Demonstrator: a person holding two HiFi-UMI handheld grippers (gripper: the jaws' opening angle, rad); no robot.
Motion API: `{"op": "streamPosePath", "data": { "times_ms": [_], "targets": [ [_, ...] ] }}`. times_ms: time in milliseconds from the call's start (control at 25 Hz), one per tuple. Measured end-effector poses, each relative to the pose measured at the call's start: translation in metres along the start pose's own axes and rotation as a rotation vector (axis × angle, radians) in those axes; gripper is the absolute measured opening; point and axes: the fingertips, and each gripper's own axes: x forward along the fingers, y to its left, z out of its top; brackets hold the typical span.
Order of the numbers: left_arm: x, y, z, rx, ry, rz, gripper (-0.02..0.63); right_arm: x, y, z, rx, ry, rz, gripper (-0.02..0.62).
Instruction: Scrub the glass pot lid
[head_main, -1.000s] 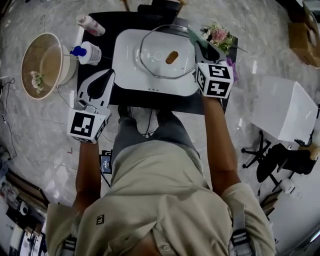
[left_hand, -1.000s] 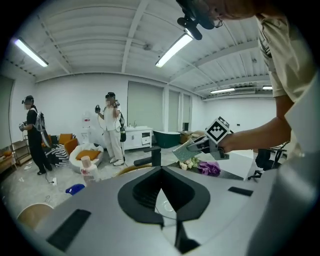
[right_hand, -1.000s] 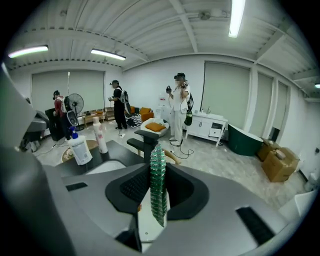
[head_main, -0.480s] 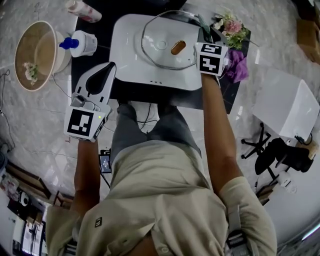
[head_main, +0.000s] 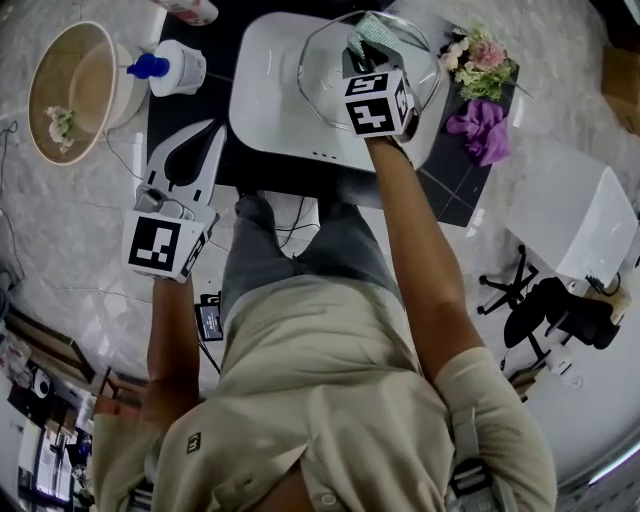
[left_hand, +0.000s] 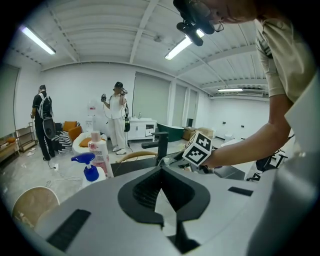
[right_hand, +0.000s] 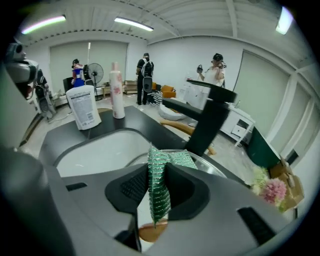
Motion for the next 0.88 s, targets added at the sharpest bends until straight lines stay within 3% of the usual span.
{"op": "streamPosePath", "data": {
  "times_ms": [160,320,640,880],
  "targets": [
    [-0.006,0.008,-0.006,-0.012,-0.001,0.015,0.014,0.016,0.05,0.015,-0.046,-0.002,0.101,0.095],
    [-0.011,0.012,-0.009,-0.018,-0.002,0.023,0.015,0.02,0.067,0.023,-0.055,-0.006,0.128,0.095],
    [-0.004,0.008,-0.009,-0.011,0.008,0.008,0.015,0.01,0.057,0.024,-0.049,-0.036,0.119,0.095],
    [0.018,-0.013,0.003,0.013,0.009,-0.034,0.015,-0.009,0.011,0.007,0.012,-0.051,0.045,0.095]
  ]
}}
